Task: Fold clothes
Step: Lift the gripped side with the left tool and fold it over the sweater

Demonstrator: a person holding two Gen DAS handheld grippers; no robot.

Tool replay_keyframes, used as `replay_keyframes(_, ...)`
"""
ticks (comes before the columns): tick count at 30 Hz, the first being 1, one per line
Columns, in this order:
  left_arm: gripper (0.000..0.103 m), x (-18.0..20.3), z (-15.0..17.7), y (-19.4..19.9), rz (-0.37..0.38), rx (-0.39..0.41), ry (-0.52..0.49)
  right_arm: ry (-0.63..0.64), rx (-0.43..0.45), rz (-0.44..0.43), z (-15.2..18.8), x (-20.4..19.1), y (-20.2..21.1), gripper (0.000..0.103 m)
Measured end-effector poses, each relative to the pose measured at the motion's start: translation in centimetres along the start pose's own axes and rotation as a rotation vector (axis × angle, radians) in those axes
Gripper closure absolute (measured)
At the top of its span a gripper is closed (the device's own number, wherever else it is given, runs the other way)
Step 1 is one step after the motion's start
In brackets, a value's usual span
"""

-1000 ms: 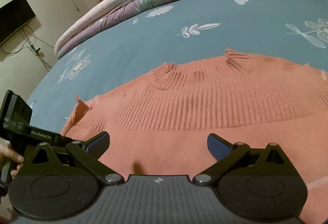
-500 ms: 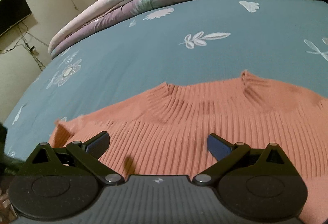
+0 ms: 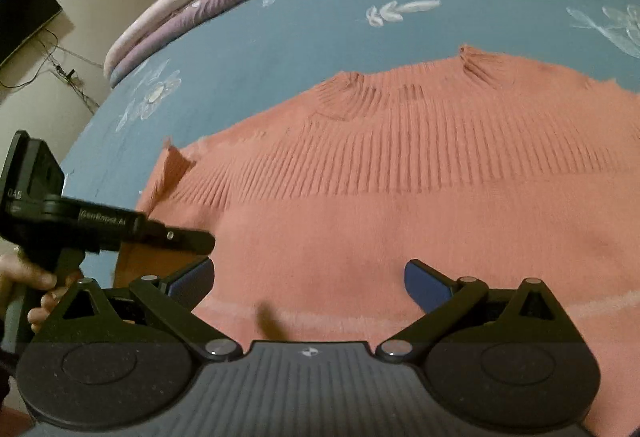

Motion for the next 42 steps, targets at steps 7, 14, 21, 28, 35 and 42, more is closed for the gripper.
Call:
replay_keyframes(7, 0.084, 2.9, -0.7, 1.9, -0.048, -0.007, -0.068, 0.045, 0.082, 0.052, 0.8, 2.2, 3.6, 0.0)
replay_keyframes(14, 0.084, 7.3, -1.7, 3.7, -0.023, -0.027, -0.095, 0.187, 0.139, 0.106, 1.5, 3.3, 6.8, 0.0)
replay_keyframes(21, 0.084, 12.1, -2.5, 4.7, 0.002, -0.05, -0.133, 0.275, 0.178, 0.108, 2.4, 4.1, 8.5, 0.0)
replay_keyframes(28, 0.083, 17.0, -2.9, 3.9, 0.038, -0.051, -0.166, 0.314, 0.197, 0.144, 2.8, 5.5, 10.3, 0.0)
replay_keyframes(35, 0.083, 22.0, -4.0, 2.2, 0.114, -0.059, -0.194, 0.252, 0.238, 0.184, 3.2, 8.8, 12.7, 0.0)
replay_keyframes(42, 0.083, 27.3, -4.7, -1.4, 0.159, -0.115, -0.266, 0.152, 0.268, 0.251, 4.0, 12.4, 14.8, 0.0)
Point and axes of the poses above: each gripper's, at about its wrist camera, not at the fingertips, and y roughly against the way its jaws point, x to its right, z to its underside, the point moved 2 cm from there along -y, roughly the way its jaws point, and after that the axes turned 7 degrees about -x, right-handed, at the moved point
